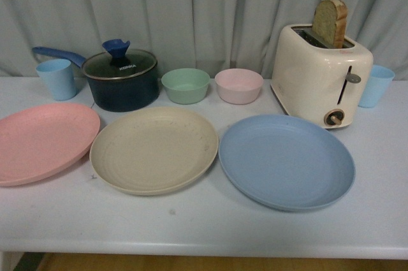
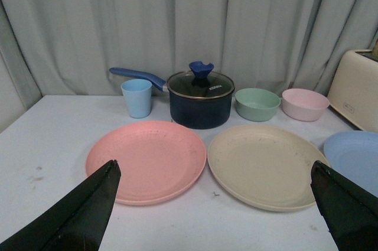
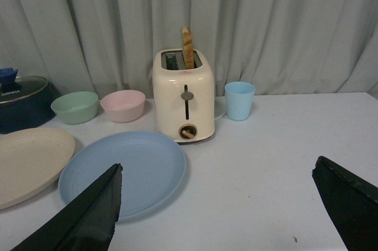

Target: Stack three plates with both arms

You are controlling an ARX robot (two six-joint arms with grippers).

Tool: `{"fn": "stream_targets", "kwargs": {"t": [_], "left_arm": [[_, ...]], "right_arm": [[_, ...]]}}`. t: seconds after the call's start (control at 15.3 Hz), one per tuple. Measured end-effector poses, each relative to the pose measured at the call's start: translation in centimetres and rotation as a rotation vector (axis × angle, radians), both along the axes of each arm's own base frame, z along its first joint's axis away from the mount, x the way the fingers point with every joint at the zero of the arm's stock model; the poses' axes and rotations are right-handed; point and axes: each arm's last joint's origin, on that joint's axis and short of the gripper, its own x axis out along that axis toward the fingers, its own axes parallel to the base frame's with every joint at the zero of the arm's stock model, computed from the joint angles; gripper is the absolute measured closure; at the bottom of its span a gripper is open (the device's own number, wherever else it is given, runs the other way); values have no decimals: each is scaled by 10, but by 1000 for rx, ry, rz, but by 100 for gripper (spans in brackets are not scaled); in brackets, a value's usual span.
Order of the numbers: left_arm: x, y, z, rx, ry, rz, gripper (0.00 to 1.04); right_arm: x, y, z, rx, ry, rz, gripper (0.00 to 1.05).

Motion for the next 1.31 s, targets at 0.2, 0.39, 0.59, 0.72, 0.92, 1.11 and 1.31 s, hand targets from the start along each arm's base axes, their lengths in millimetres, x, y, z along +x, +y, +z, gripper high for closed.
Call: {"fn": "stream_targets", "kwargs": {"t": [0.2, 0.39, 0.59, 0.72, 0.92, 1.11, 1.31], "left_arm": [[0, 0, 0, 0, 0, 0, 7], [0, 0, 0, 0, 0, 0, 7], [0, 0, 0, 0, 0, 0, 7], [0, 0, 0, 0, 0, 0, 7], [0, 0, 0, 0, 0, 0, 7], [0, 0, 0, 0, 0, 0, 7], [0, 0, 0, 0, 0, 0, 7]], "right_arm": [[0, 0, 0, 0, 0, 0, 6], [0, 0, 0, 0, 0, 0, 6], [0, 0, 0, 0, 0, 0, 6], [0, 0, 0, 0, 0, 0, 6], [0, 0, 0, 0, 0, 0, 6], [0, 0, 0, 0, 0, 0, 6], [0, 0, 0, 0, 0, 0, 6]]}}
